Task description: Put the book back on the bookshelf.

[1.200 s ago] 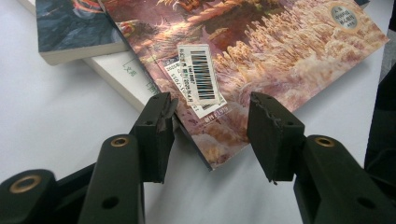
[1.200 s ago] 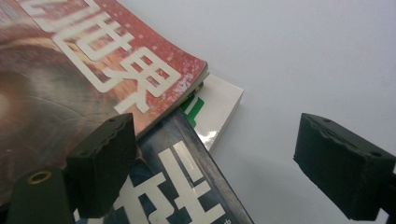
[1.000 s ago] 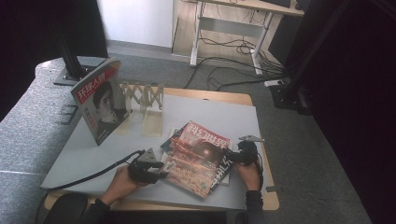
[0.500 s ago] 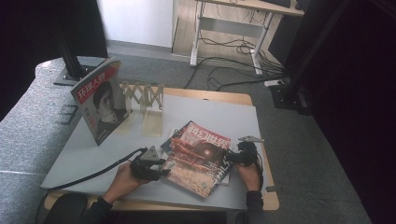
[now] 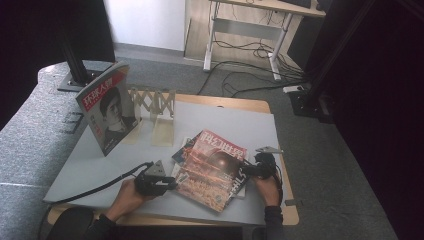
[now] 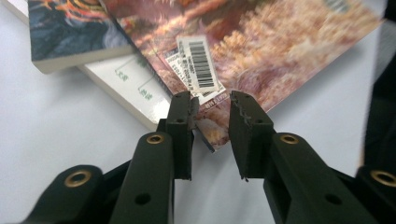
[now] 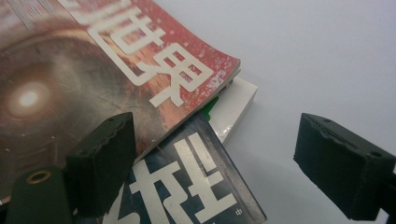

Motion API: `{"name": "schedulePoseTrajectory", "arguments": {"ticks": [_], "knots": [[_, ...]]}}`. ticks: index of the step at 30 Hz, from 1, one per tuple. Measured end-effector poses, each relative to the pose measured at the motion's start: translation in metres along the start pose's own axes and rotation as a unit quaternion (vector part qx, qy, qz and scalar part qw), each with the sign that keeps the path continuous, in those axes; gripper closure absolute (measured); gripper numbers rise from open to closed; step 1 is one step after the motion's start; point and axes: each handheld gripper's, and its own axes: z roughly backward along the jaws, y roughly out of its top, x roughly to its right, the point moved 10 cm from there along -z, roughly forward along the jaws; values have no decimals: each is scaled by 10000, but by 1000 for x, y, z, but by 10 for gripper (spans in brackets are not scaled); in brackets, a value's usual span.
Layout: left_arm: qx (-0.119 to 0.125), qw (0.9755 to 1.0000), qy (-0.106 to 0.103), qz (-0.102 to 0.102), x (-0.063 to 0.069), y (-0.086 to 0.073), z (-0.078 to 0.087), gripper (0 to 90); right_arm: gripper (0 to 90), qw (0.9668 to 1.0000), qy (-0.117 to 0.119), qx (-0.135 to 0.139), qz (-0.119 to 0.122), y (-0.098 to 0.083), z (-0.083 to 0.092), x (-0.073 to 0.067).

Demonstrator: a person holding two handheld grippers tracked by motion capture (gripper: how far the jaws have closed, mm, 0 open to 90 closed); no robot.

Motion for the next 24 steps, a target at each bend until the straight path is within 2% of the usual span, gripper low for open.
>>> {"name": "schedulePoseTrajectory", "arguments": {"ticks": [5, 11, 15, 18, 23, 24], "knots": [[3, 9999, 103, -58, 1, 0, 0, 713, 125, 10000, 22, -22, 29, 1, 2, 0], [4, 9999, 127, 11, 2, 0, 0, 715, 124, 9998, 194, 63, -5, 5, 5, -4], [10, 10000, -3, 34, 7, -1, 0, 712, 124, 9997, 236, 31, 51, 4, 3, -7], [-5, 10000, -65, -31, 12, -2, -2, 703, 124, 9997, 245, -3, 81, 3, 3, -7], [-35, 9999, -78, -142, 16, -2, -1, 643, 124, 9996, 252, -4, 82, 2, 5, -6], [-85, 9998, -73, -144, 16, -3, -2, 581, 124, 9997, 252, -4, 81, 2, 5, -6]]}}
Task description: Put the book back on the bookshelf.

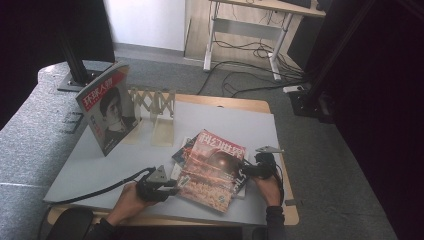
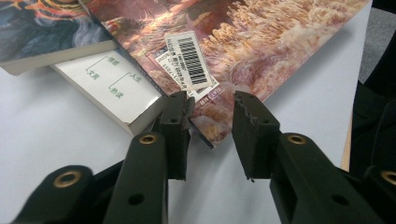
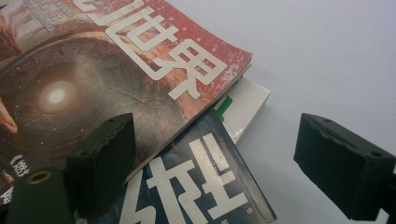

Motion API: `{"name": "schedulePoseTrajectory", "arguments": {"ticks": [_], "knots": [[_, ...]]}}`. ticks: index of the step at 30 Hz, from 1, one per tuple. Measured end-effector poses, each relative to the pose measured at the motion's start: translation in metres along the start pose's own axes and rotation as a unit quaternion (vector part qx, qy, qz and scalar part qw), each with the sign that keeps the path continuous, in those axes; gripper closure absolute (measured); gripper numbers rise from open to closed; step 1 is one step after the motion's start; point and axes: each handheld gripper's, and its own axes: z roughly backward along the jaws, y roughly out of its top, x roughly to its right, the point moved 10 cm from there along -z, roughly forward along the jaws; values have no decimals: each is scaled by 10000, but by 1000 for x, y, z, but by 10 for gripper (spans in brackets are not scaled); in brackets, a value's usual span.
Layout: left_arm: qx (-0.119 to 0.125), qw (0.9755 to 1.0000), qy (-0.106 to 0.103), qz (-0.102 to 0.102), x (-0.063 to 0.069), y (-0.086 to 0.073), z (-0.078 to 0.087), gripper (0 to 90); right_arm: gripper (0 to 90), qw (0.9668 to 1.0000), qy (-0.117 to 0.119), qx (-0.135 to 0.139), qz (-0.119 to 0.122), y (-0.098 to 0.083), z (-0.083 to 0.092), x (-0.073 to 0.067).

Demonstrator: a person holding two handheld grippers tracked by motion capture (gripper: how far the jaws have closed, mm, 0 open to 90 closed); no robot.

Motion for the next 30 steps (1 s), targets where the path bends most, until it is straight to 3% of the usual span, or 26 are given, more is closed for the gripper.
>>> {"name": "schedulePoseTrajectory", "arguments": {"ticks": [3, 8, 16, 23, 26, 30], "knots": [[22, 10000, 36, -30, 1, -2, 2, 552, 124, 10000, 3, -1, -6, -1, 0, 1], [106, 9999, -45, 82, 1, -6, 5, 627, 124, 10000, 7, -19, 5, -2, 1, 1], [166, 9998, 59, 3, 1, 3, -5, 635, 124, 10000, 4, -46, -5, -2, 1, 3], [405, 9988, -132, 259, -1, 10, -14, 637, 124, 10000, -10, -57, -34, -3, 1, 8], [426, 9985, -177, 310, -2, 13, -10, 653, 124, 10000, -12, -63, -38, -3, 1, 8], [733, 9964, -96, 415, -10, 27, 6, 612, 124, 10000, -19, -46, -63, -3, 3, 10]]}}
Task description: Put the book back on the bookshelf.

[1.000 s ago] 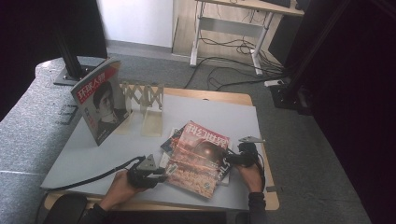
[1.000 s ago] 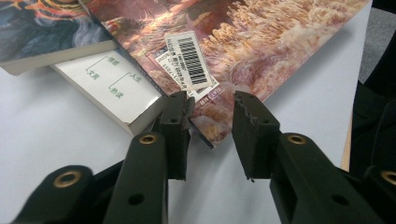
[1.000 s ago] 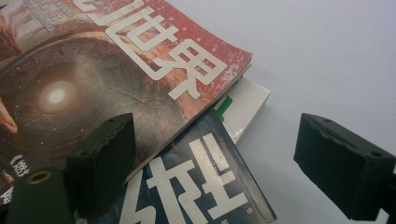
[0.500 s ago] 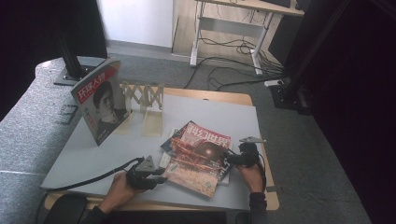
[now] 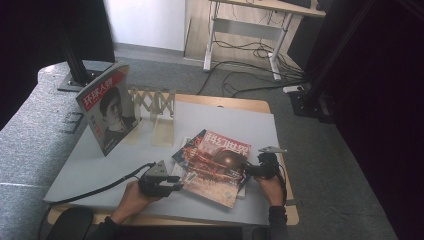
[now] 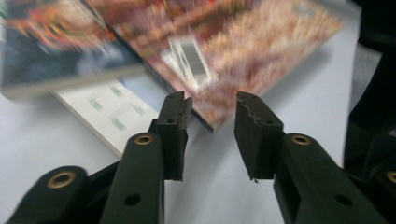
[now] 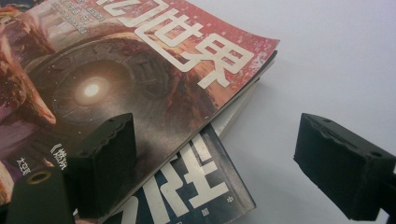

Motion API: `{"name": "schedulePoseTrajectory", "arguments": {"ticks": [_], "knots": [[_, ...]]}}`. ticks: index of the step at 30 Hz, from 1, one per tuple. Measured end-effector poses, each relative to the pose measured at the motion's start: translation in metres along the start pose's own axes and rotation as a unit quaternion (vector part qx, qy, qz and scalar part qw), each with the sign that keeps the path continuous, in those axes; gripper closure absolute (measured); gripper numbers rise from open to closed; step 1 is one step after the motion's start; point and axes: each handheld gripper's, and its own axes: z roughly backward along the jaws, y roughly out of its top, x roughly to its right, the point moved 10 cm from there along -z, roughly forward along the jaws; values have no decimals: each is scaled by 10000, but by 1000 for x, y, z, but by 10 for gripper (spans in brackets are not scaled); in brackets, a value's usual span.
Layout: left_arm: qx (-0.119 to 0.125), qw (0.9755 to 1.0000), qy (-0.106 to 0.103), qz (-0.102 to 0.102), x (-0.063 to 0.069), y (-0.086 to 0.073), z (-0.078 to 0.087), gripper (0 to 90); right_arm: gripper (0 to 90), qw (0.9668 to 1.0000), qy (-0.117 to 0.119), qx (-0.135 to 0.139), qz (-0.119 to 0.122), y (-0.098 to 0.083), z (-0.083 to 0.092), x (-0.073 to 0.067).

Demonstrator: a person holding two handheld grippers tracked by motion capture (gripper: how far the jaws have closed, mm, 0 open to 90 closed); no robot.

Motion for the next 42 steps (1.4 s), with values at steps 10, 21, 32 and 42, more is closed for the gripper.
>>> {"name": "schedulePoseTrajectory", "arguments": {"ticks": [10, 21, 32, 42], "knots": [[-438, 9971, 409, -467, 2, -1, -19, 546, 124, 10000, -3, 1, 3, 0, 0, 1], [-420, 9976, 393, -377, 5, -10, -26, 646, 117, 9999, 137, -1, -47, 3, -2, -1], [-292, 9988, 318, -230, 4, -12, -26, 647, 34, 9980, 568, -123, -239, 12, -21, 2], [-263, 9992, 237, -202, 4, -12, -26, 646, 1, 9959, 862, -219, -163, 28, -41, 5]]}}
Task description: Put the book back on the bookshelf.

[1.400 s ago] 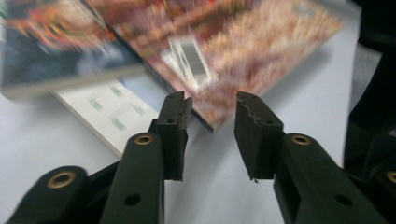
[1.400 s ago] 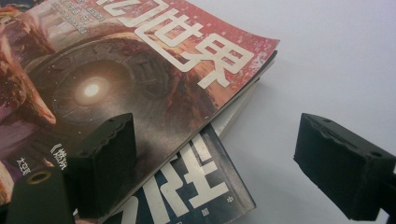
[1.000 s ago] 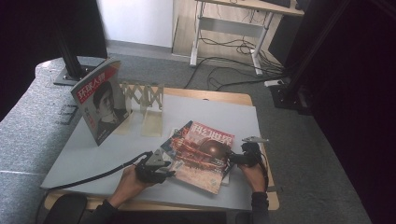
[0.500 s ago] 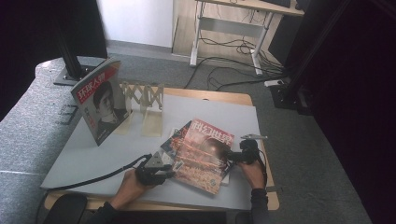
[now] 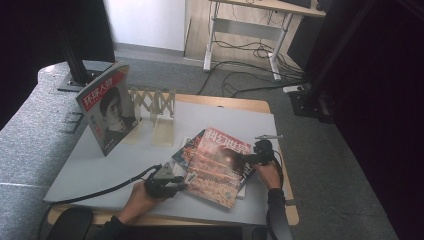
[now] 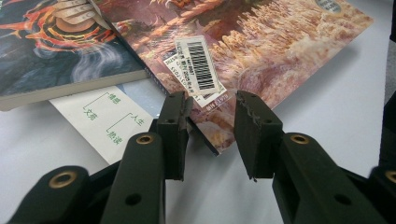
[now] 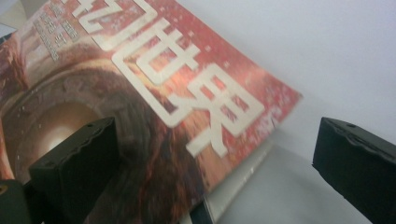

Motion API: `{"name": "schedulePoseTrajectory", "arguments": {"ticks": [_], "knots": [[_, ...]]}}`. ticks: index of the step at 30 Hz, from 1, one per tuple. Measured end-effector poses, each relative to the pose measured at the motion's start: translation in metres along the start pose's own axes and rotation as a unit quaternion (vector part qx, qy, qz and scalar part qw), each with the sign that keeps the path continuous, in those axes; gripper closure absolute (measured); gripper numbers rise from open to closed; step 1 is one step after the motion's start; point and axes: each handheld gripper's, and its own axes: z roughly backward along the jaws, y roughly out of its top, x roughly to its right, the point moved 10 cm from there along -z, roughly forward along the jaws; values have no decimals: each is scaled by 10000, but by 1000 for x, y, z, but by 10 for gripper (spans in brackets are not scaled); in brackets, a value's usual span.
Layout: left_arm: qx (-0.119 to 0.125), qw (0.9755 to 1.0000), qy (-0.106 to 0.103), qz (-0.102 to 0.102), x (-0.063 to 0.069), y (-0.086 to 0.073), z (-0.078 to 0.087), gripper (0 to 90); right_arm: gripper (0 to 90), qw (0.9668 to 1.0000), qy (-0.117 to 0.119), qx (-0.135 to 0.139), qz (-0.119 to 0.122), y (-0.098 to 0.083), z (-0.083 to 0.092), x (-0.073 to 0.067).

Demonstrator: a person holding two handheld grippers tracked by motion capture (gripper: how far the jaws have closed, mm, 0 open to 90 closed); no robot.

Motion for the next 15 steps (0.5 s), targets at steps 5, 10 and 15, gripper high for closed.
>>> {"name": "schedulePoseTrajectory", "arguments": {"ticks": [5, 10, 15], "knots": [[-7, 10000, -10, 13, 0, 0, 0, 646, 0, 9999, 146, -53, -13, 9, -9, 1], [-12, 10000, -15, 29, 0, 0, 0, 646, 27, 9994, 325, -112, -7, 12, -14, 0], [-13, 10000, -14, 39, 0, 0, 0, 647, 134, 9994, 337, -12, -30, 14, -9, 2]]}}
